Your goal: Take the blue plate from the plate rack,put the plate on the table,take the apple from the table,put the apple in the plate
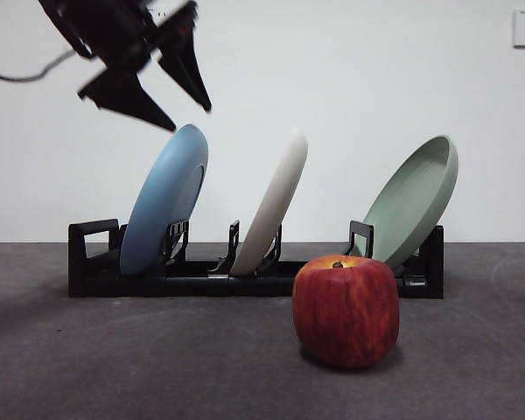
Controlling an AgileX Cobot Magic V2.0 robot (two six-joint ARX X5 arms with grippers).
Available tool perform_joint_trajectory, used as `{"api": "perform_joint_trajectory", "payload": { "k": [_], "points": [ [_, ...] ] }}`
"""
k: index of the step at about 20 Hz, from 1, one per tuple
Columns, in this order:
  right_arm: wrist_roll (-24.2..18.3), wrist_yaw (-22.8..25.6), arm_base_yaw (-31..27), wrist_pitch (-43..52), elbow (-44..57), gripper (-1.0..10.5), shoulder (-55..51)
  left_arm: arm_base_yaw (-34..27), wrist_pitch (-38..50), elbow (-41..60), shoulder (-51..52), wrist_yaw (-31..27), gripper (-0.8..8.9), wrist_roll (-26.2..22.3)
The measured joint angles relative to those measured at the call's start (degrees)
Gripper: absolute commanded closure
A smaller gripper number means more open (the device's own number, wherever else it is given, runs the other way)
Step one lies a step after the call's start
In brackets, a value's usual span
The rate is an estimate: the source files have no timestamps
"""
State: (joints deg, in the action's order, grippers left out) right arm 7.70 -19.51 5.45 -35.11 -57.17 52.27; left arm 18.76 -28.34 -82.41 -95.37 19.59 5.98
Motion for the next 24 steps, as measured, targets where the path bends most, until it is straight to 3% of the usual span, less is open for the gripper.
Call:
{"api": "perform_joint_trajectory", "payload": {
  "k": [2,5,11,18,24],
  "points": [
    [0.00,0.00,0.00,-0.02,0.00,4.7,0.00,0.00,-0.13,0.00,-1.57,-0.09,5.30,-0.07],
    [0.00,0.00,0.00,-0.02,0.00,4.7,0.00,0.00,-0.09,0.00,-2.23,-0.13,8.31,-0.48],
    [0.00,0.00,0.00,-0.02,0.00,4.7,0.00,0.22,-3.48,-3.02,-2.27,2.23,8.22,-0.46],
    [0.00,0.00,0.00,-0.02,0.00,4.7,0.00,0.17,-26.43,-27.98,-2.23,4.72,8.22,-4.50],
    [0.00,0.00,0.00,-0.02,-0.02,4.7,0.00,4.44,-44.52,-40.79,3.63,2.97,8.22,-12.83]
  ]
}}
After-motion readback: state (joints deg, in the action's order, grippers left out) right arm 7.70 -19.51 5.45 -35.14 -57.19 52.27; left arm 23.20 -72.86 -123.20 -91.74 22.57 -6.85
